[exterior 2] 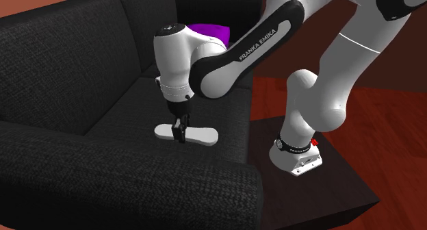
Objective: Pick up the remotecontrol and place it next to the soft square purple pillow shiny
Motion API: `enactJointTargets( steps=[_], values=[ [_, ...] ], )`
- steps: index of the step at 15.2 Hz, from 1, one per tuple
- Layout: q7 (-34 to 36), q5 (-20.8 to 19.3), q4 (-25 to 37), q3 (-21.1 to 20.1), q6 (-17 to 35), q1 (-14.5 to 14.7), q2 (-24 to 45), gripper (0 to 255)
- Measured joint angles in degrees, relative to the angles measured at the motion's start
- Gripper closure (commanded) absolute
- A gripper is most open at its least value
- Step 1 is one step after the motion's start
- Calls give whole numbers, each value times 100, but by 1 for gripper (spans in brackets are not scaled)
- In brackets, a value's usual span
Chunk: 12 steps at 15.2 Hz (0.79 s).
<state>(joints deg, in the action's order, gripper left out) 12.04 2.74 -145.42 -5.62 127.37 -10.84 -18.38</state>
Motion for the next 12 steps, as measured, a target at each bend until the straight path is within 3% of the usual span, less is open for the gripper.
enactJointTargets(
  steps=[12],
  values=[
    [-10, -1, 599, 39, -1025, -2, -426, 255]
  ],
)
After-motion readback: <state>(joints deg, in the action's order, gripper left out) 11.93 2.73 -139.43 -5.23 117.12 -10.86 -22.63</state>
